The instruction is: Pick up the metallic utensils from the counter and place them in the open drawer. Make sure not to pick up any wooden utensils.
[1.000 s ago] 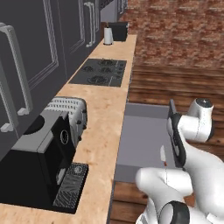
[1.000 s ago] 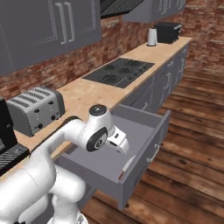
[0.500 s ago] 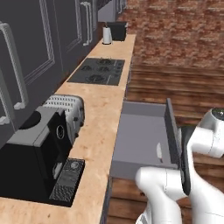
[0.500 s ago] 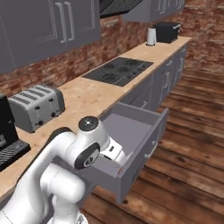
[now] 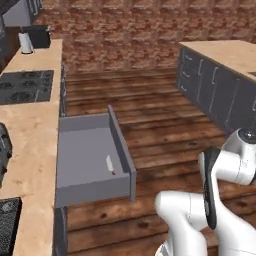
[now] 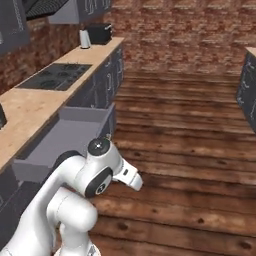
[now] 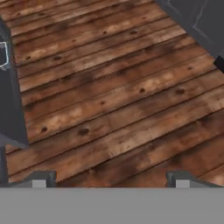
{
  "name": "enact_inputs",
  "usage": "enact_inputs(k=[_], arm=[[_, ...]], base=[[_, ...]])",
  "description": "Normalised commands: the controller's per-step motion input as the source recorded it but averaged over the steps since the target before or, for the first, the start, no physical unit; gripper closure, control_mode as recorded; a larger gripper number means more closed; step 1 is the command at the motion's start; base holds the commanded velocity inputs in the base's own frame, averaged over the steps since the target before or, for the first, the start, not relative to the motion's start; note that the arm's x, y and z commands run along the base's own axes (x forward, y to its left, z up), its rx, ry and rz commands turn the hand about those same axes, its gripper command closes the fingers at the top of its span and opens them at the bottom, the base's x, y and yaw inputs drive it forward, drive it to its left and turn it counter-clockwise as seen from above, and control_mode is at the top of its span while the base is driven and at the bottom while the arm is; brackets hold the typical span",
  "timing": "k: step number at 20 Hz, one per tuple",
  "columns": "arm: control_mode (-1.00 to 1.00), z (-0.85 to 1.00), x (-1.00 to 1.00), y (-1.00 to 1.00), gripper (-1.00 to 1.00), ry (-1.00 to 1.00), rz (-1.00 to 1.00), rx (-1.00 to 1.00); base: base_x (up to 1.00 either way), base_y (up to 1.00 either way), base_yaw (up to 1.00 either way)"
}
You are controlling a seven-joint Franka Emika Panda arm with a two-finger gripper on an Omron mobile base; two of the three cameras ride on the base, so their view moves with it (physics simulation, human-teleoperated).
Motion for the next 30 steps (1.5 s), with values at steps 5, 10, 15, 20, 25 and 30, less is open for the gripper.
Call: enact_inputs(k=[5, 10, 15, 20, 25, 30], arm=[[1.00, 0.00, 0.00, 0.00, -1.00, 0.00, 0.00, 0.00], [1.00, 0.00, 0.00, 0.00, -1.00, 0.00, 0.00, 0.00], [1.00, 0.00, 0.00, 0.00, -1.00, 0.00, 0.00, 0.00], [1.00, 0.00, 0.00, 0.00, -1.00, 0.00, 0.00, 0.00], [1.00, 0.00, 0.00, 0.00, -1.00, 0.00, 0.00, 0.00], [1.00, 0.00, 0.00, 0.00, -1.00, 0.00, 0.00, 0.00]], base=[[0.00, -0.40, -0.98], [0.00, -0.57, -0.95], [0.00, -1.00, -0.79], [0.03, -1.00, -0.71], [0.09, -1.00, -0.65], [0.39, -1.00, -0.56]])
